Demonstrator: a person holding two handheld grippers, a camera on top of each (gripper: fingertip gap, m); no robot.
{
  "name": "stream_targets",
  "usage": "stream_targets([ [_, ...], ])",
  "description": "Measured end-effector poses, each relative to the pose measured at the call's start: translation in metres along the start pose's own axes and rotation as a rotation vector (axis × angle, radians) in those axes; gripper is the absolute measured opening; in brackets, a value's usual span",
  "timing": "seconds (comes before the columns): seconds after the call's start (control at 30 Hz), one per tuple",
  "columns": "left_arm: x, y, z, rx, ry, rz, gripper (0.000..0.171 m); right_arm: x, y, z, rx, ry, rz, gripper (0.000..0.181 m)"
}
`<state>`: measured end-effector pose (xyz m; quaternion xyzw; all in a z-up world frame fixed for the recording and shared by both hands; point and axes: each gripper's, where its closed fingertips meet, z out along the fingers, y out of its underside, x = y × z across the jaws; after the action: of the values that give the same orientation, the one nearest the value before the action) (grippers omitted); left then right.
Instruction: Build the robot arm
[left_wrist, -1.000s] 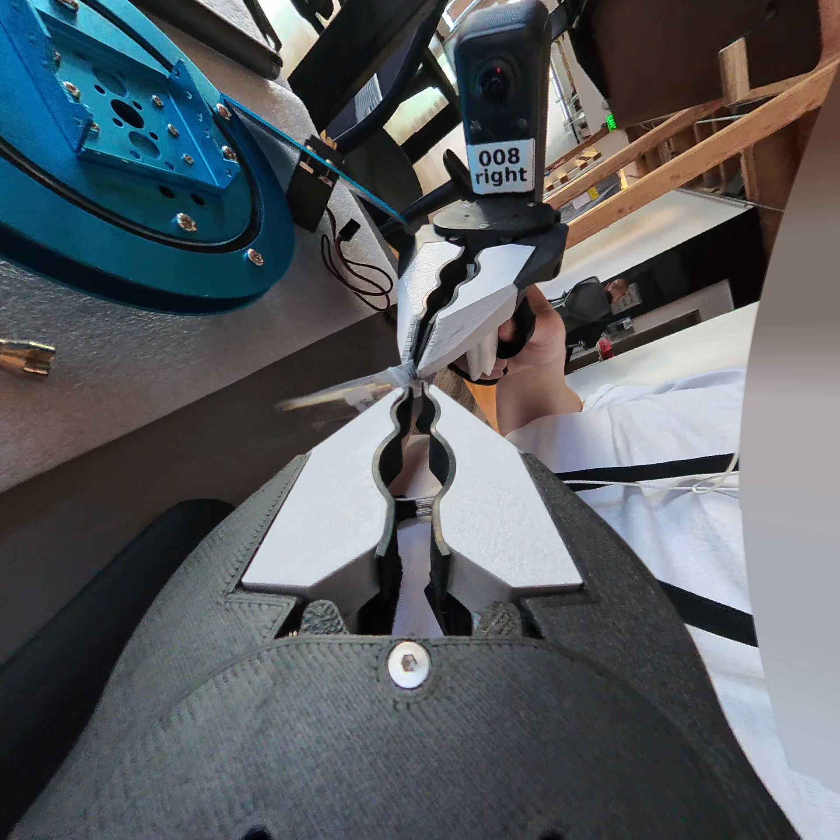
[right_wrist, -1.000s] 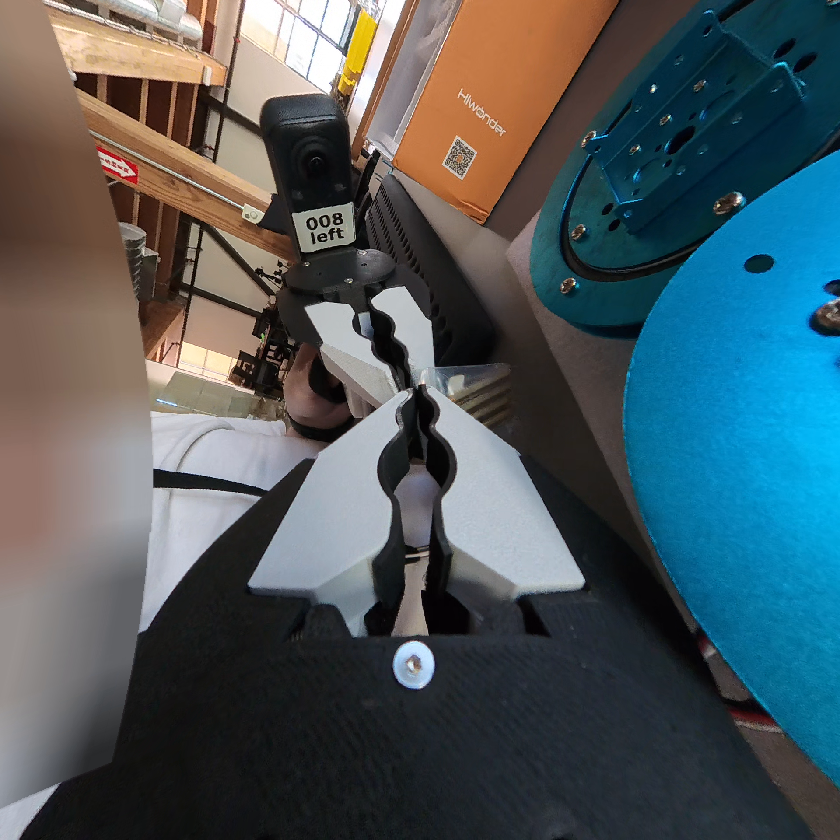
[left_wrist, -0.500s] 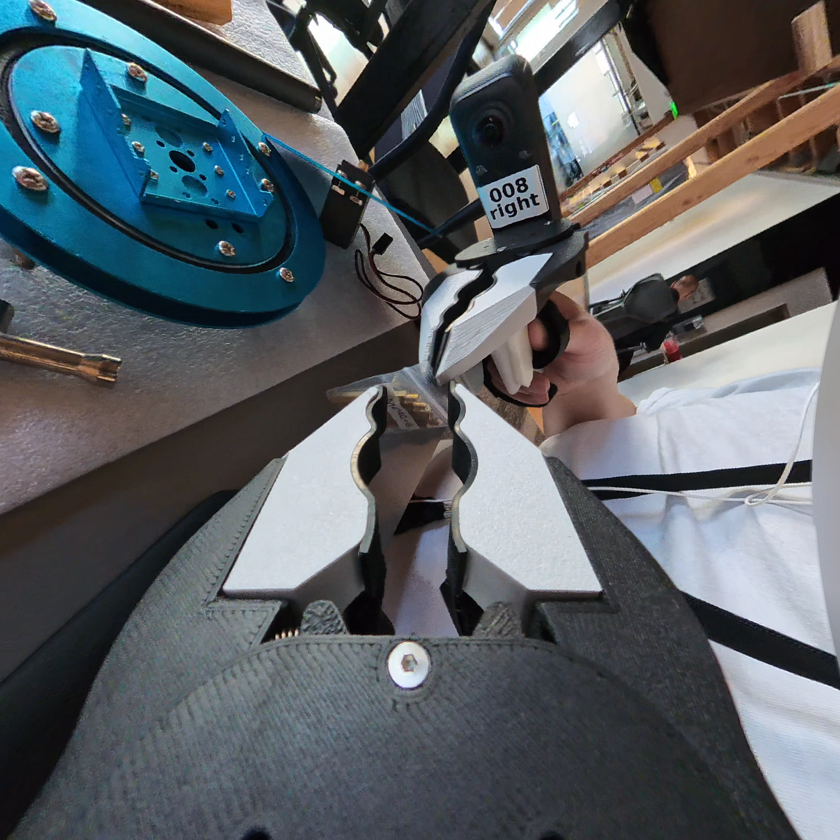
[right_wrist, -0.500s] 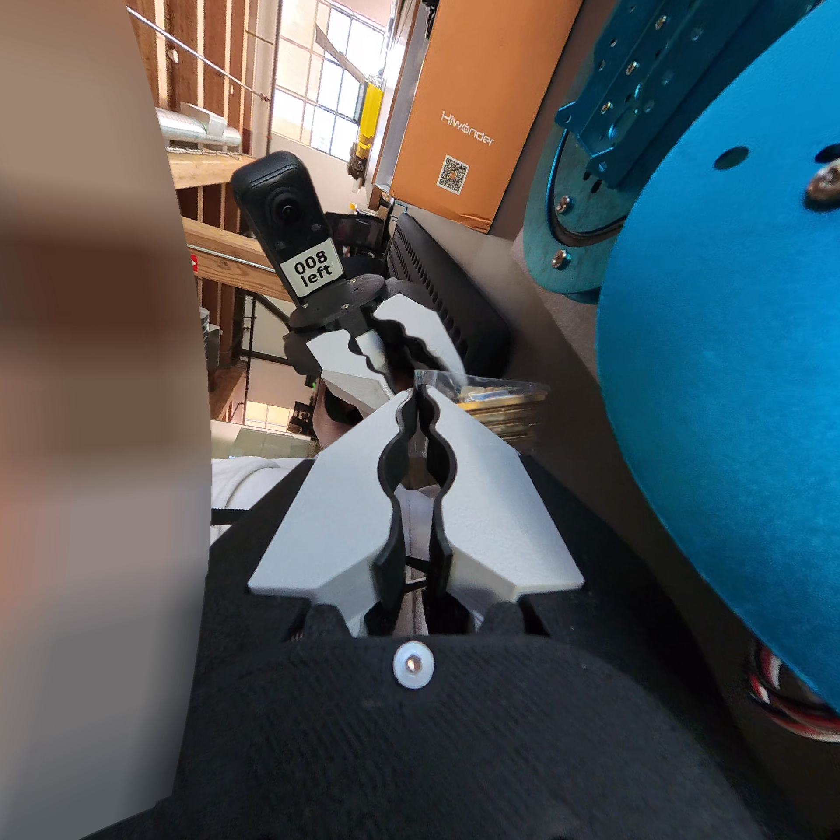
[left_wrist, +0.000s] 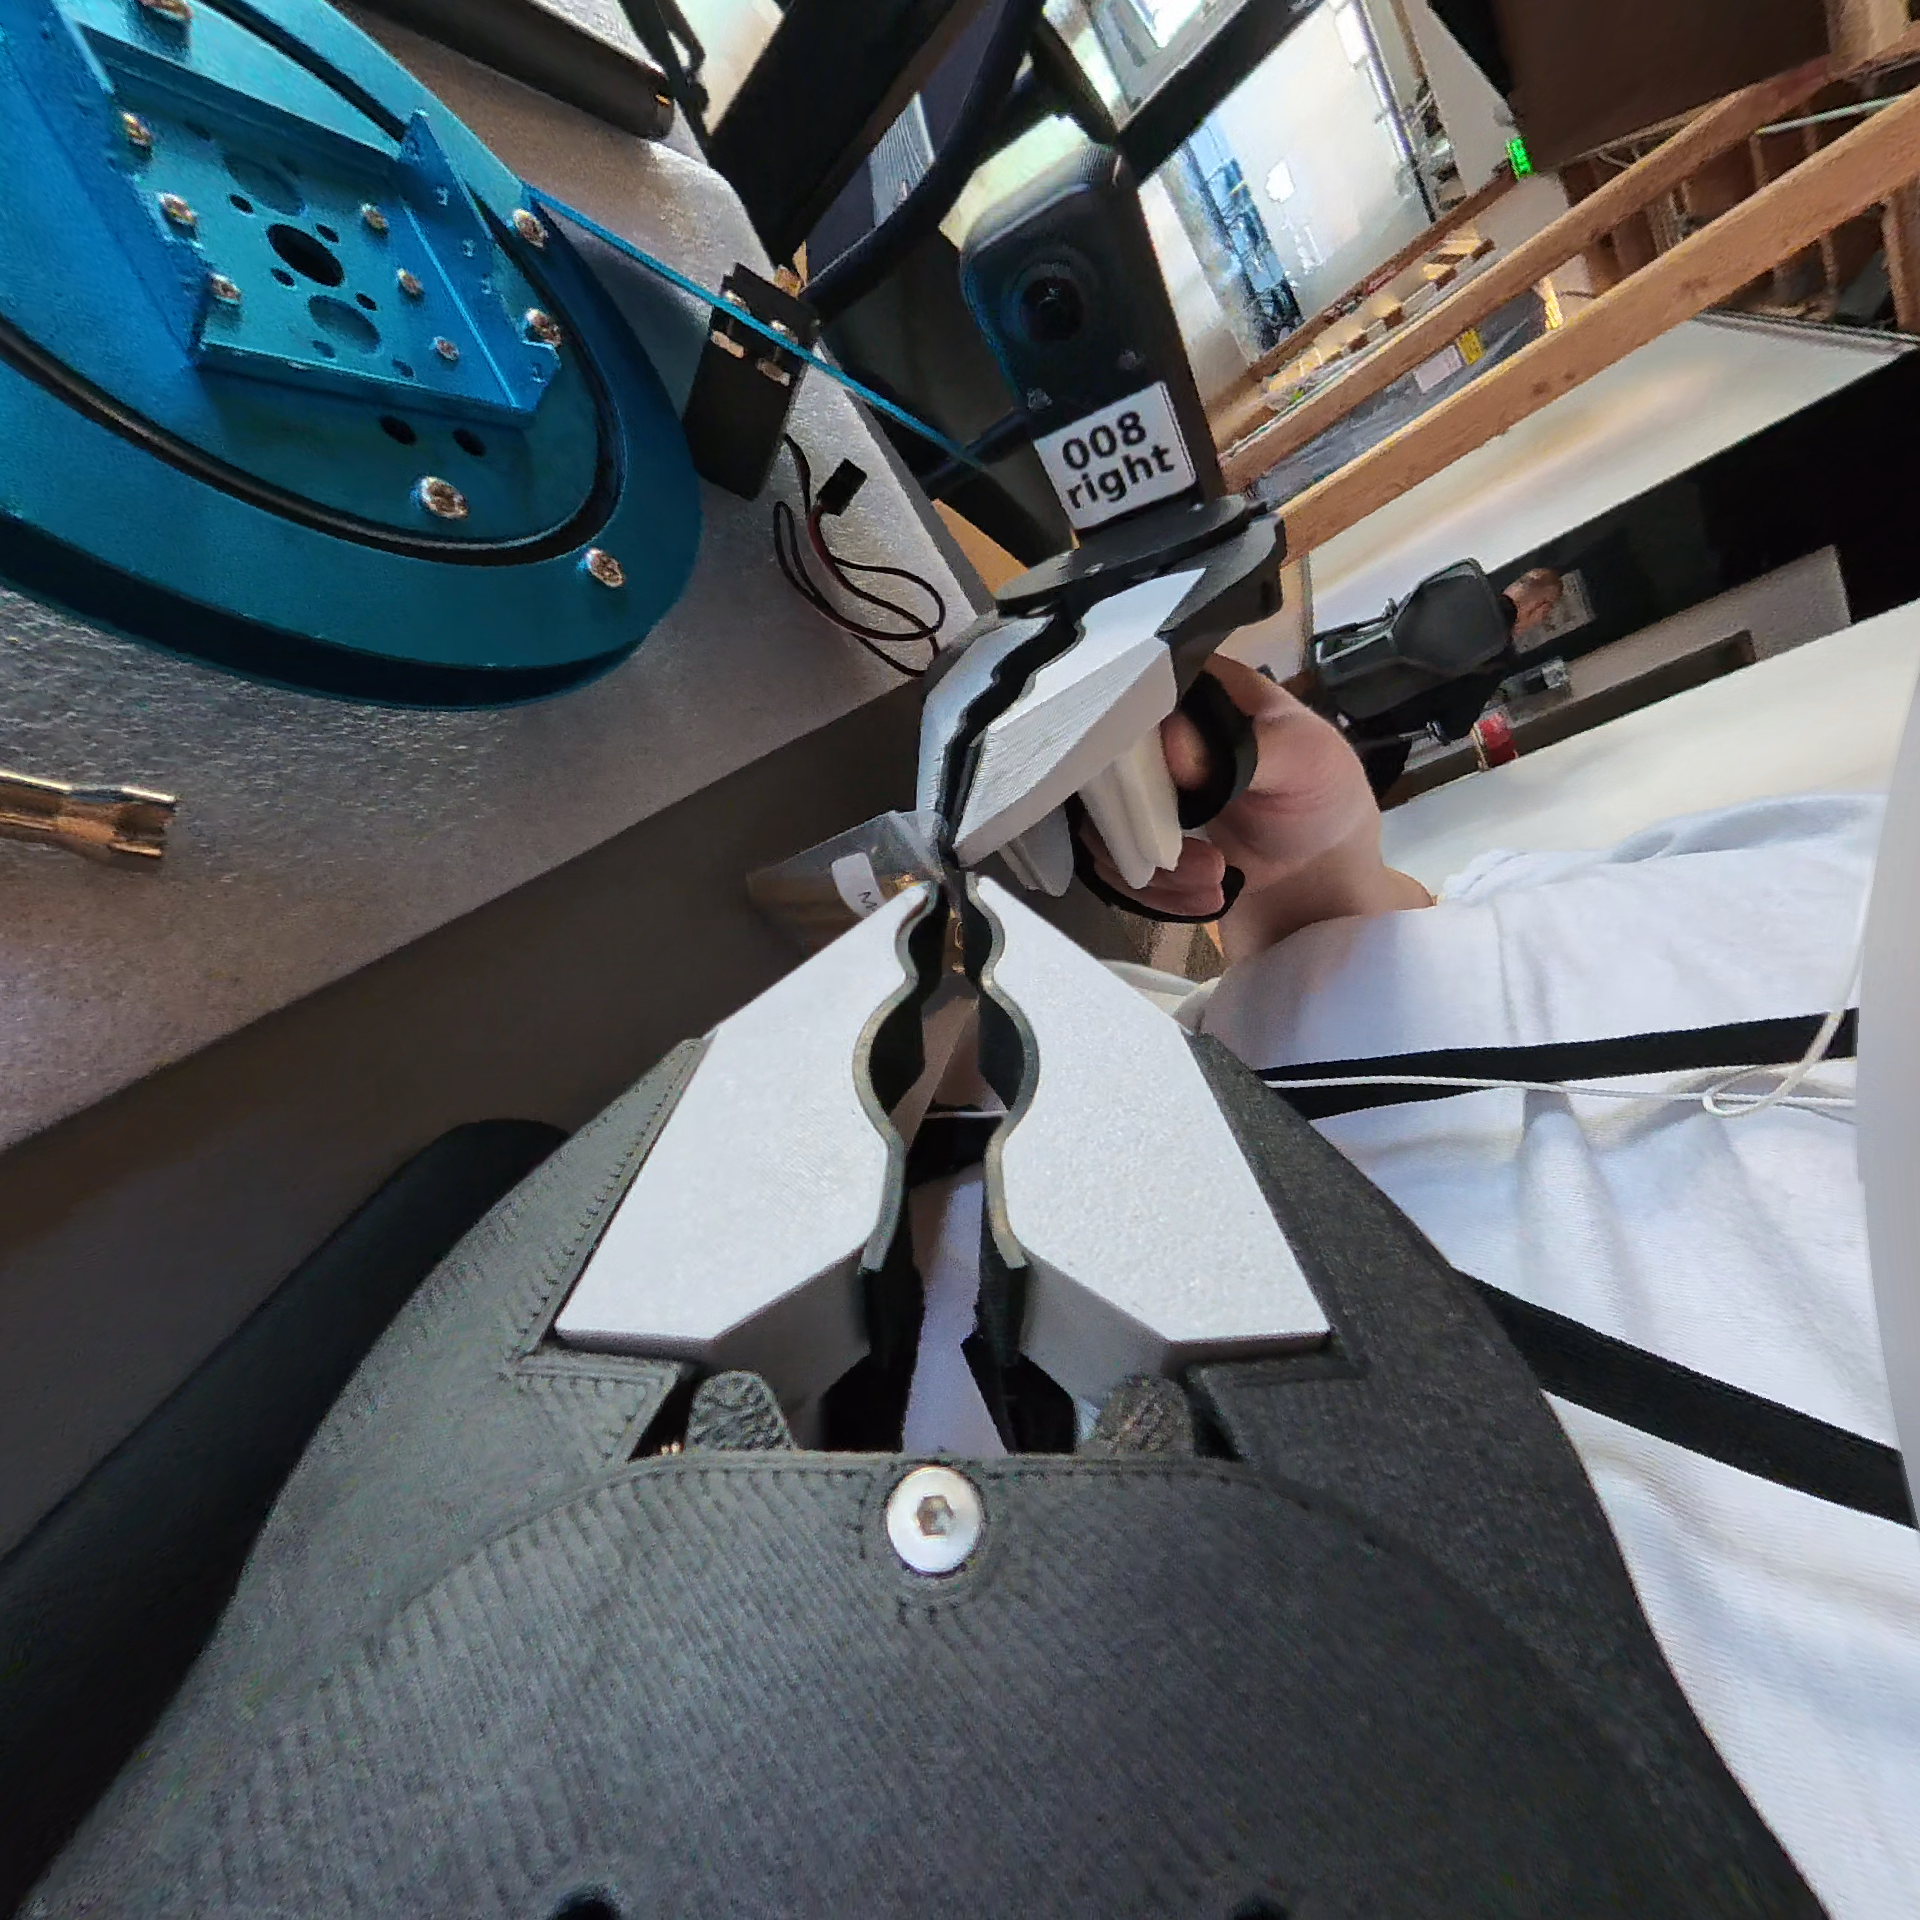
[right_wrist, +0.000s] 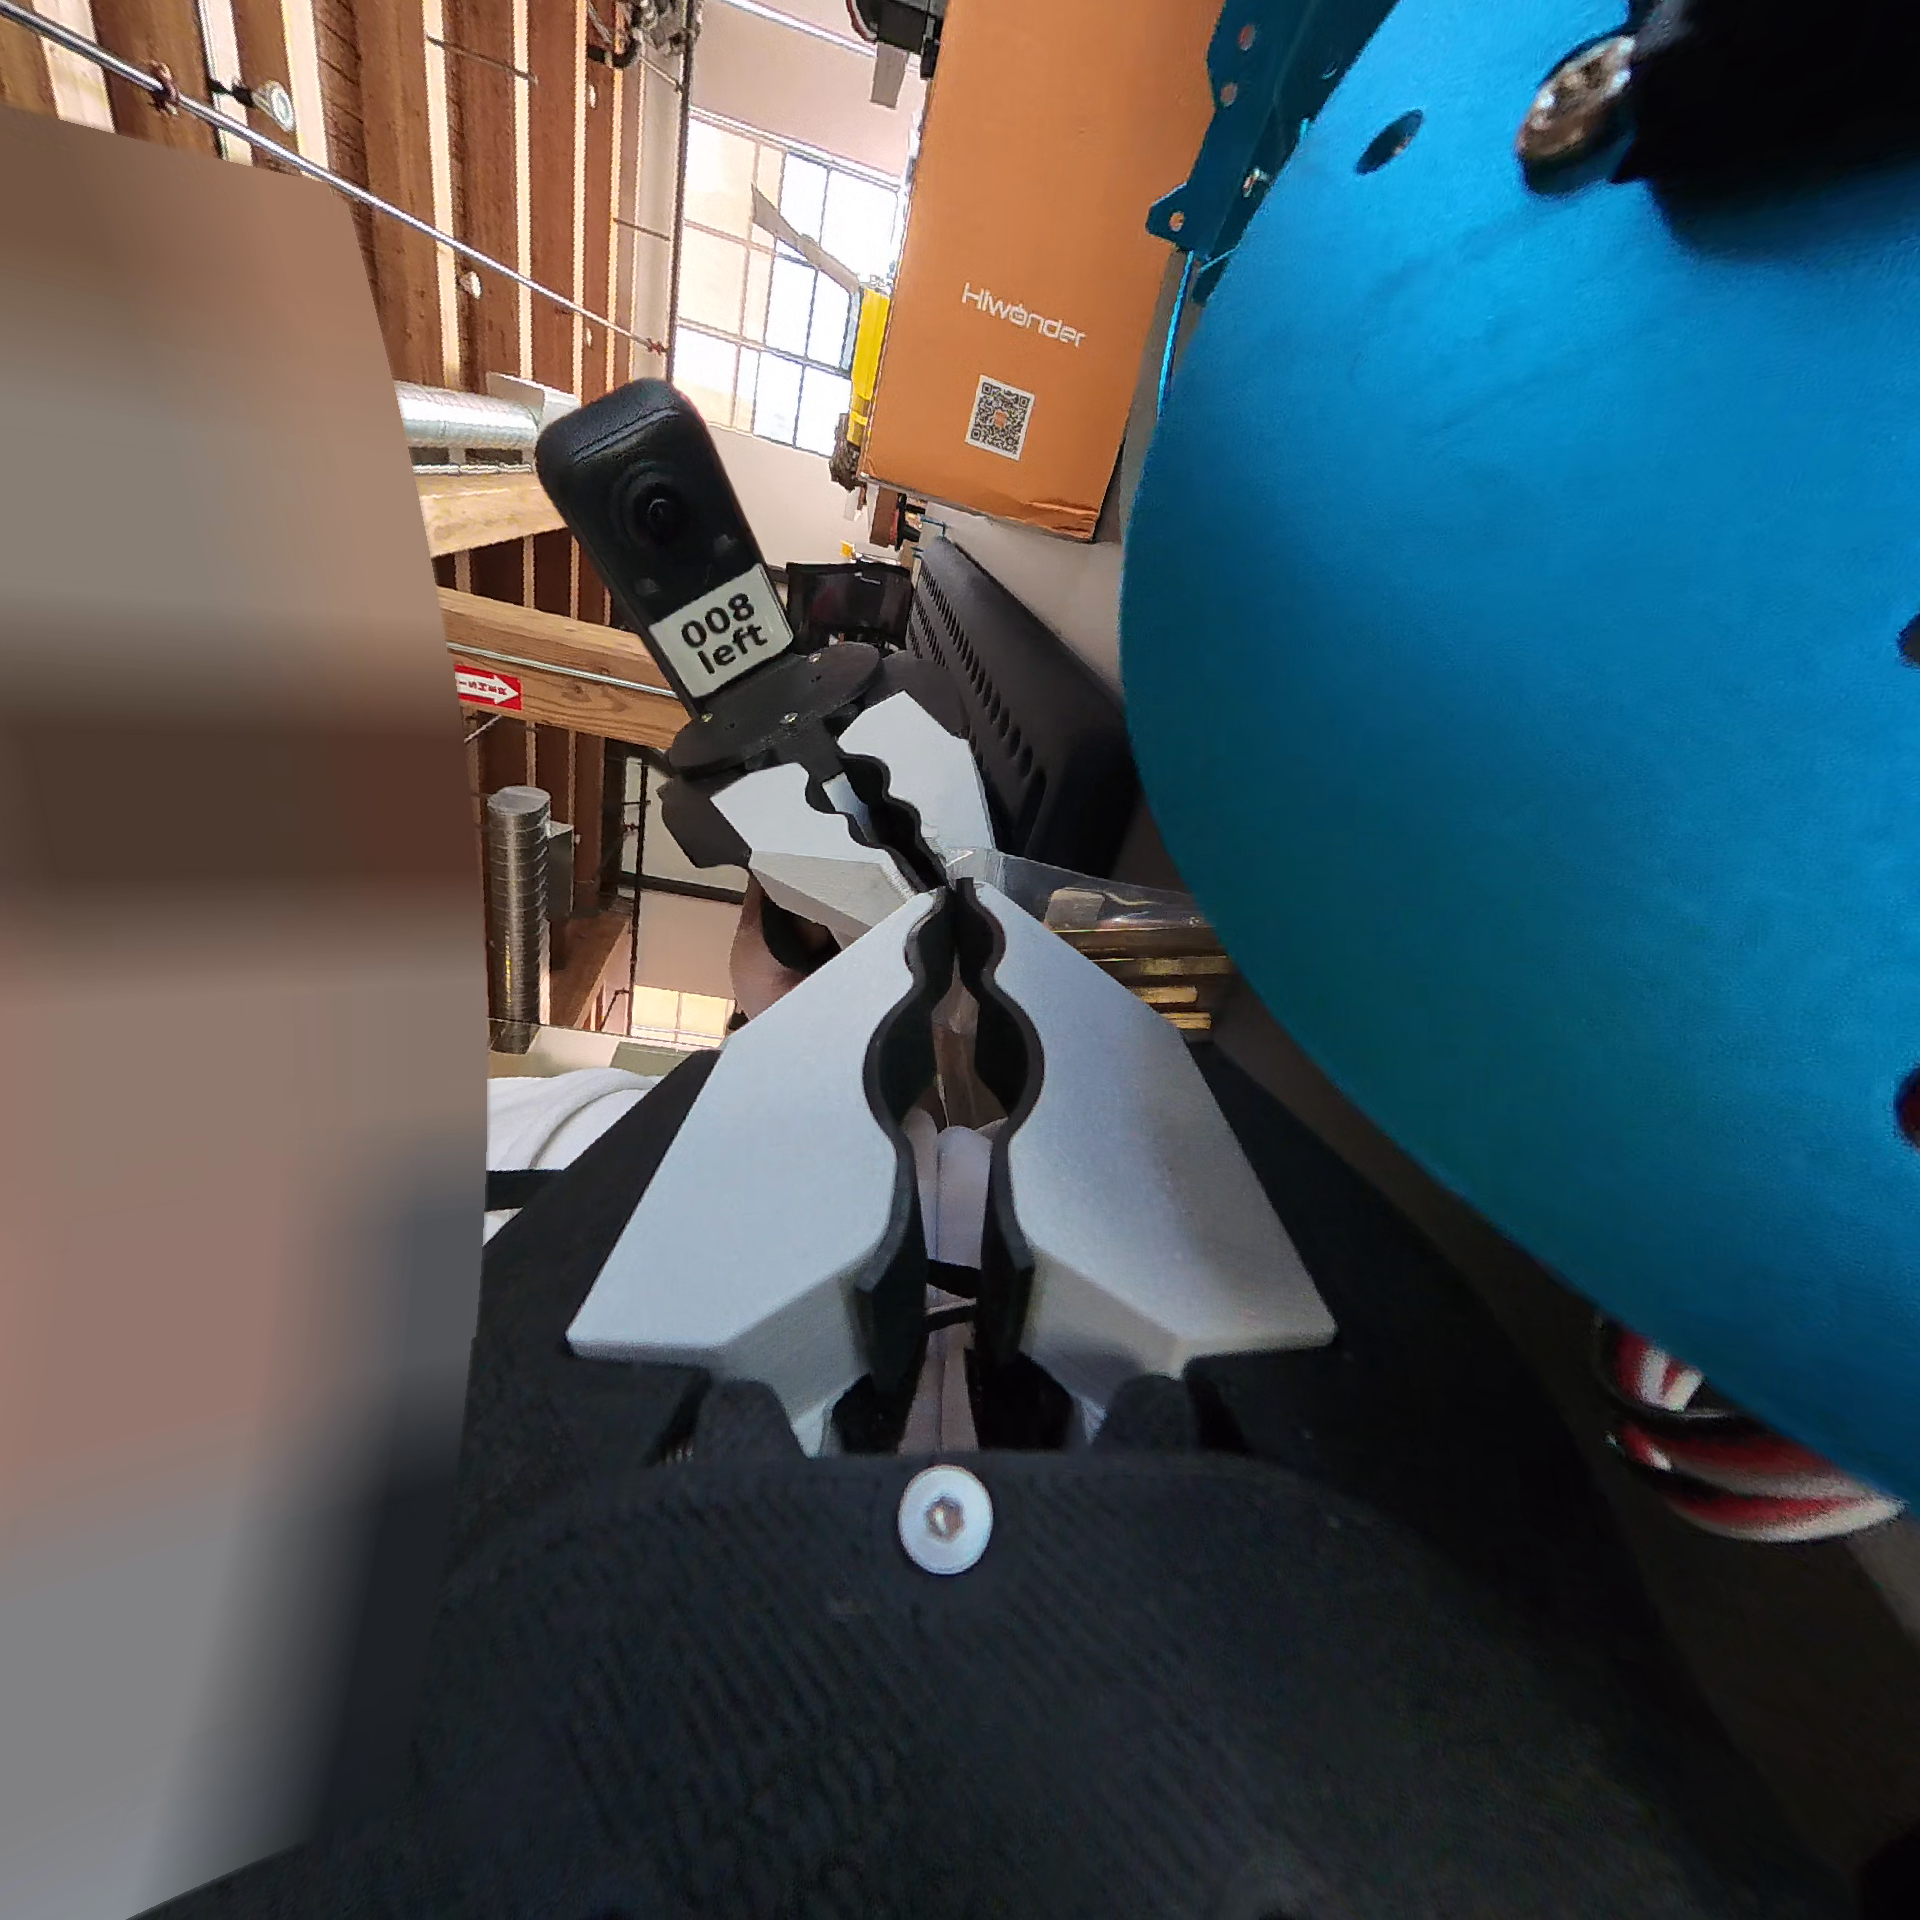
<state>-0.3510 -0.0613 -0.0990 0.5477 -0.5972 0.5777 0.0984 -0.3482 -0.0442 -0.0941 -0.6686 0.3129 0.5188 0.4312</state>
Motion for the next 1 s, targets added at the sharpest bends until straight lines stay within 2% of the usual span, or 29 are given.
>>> stream_targets([
  [0.4, 0.002, 0.0, 0.005, -0.02, 0.005, 0.002, 0.0, 0.0, 0.001, -0.008, -0.014, 0.034, -0.079, 0.0],
  [0.57, 0.002, -0.003, 0.014, -0.046, -0.071, 0.075, 0.0, 0.002, -0.002, -0.018, 0.019, 0.105, -0.156, 0.003],
  [0.8, 0.004, -0.004, 0.026, -0.069, -0.094, 0.086, 0.0, 0.011, -0.004, -0.028, 0.026, 0.232, -0.251, 0.007],
  [1.0, 0.006, -0.002, 0.03, -0.083, -0.085, 0.102, 0.0, 0.007, 0.001, -0.03, -0.002, 0.125, -0.172, 0.0],
])
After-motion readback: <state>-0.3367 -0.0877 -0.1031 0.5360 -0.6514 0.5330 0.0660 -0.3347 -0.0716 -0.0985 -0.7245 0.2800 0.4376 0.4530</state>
